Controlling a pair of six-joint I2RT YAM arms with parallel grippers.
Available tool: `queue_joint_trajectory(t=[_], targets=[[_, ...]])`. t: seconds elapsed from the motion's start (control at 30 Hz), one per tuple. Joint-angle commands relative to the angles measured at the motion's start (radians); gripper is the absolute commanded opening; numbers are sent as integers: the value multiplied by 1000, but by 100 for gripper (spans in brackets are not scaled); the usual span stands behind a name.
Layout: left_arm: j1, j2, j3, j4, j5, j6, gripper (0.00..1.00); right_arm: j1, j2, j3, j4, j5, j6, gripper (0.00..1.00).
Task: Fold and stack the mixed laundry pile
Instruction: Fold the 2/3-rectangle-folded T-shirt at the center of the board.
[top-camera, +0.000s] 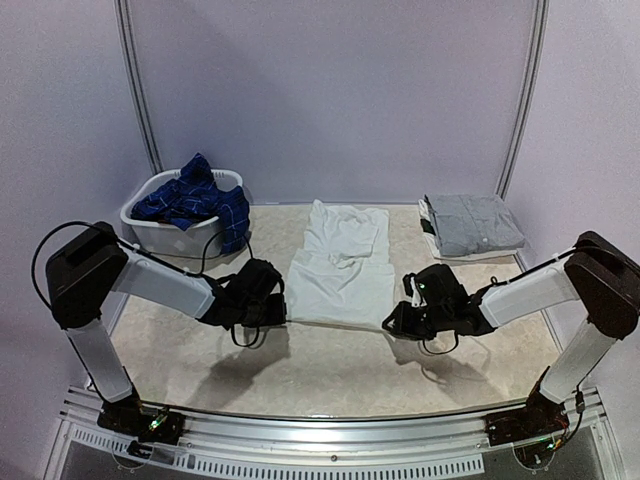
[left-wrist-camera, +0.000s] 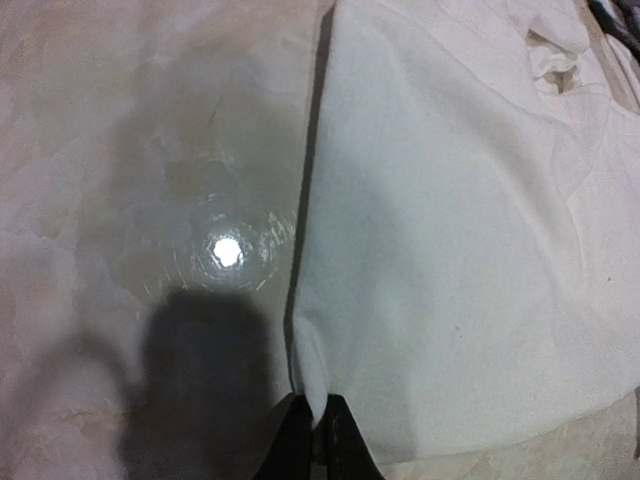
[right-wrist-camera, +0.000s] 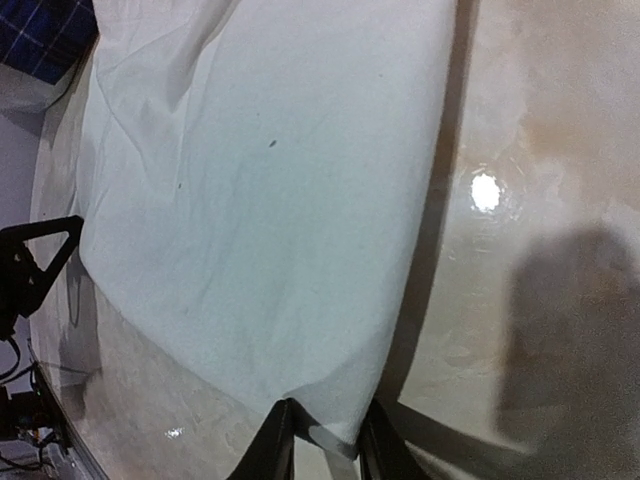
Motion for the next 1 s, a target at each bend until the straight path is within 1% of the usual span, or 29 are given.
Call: queue_joint_trajectory(t=[0.0, 0.07, 0.17, 0.23, 0.27, 0.43, 0.57, 0.97], targets=[[-13, 12, -35, 10, 27, 9, 4, 11, 30, -10, -16, -28, 6, 18], [-13, 16, -40, 27, 32, 10, 3, 10, 36, -8, -7, -33, 8, 15], [-13, 21, -44, 40, 36, 11, 0, 11, 50, 1, -6, -38, 6, 7], [-13, 23, -44, 42, 33, 15, 0, 10, 60, 7, -8, -41, 5, 1], [-13, 21, -45, 44, 34, 17, 0, 11, 62, 7, -9, -42, 5, 0], [-13, 3, -62, 55, 40, 23, 0, 12, 42, 4, -33, -34, 1, 0], [-21, -36, -86, 61, 33, 17, 0, 26, 3, 8, -86, -14, -12, 0], [-97, -181, -142, 10, -37, -10, 0, 82, -135, 24, -261, 93, -32, 0]])
